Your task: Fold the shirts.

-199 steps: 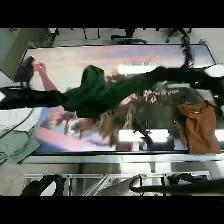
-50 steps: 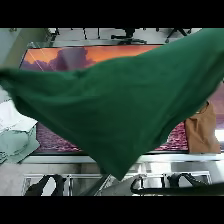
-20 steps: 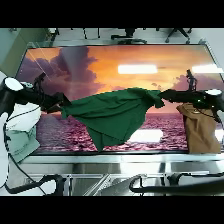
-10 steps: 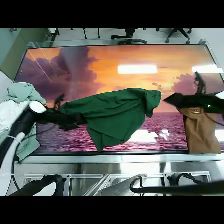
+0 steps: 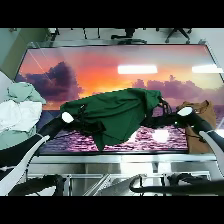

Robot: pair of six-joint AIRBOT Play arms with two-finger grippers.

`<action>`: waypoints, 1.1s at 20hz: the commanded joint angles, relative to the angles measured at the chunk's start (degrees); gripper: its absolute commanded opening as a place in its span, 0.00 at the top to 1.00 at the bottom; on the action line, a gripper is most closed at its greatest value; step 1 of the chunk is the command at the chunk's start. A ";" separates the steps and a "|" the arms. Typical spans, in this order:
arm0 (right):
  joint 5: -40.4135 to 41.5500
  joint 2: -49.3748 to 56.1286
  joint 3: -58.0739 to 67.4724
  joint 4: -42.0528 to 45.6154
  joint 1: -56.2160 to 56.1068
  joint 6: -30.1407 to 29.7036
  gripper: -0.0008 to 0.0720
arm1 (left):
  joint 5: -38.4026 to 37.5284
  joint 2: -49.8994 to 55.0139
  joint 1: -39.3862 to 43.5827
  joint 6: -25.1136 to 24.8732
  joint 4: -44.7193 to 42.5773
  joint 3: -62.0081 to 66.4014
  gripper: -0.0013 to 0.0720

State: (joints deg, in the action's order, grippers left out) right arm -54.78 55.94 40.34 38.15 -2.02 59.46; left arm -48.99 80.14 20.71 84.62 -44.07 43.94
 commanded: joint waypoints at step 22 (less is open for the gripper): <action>5.53 7.56 -0.87 -8.55 -5.25 -6.75 0.96 | -7.50 7.56 -1.18 -0.15 -1.14 9.77 0.51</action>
State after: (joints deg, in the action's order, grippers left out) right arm -47.86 64.25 39.44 28.86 -7.29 53.06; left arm -54.52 87.79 20.78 84.44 -45.32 53.65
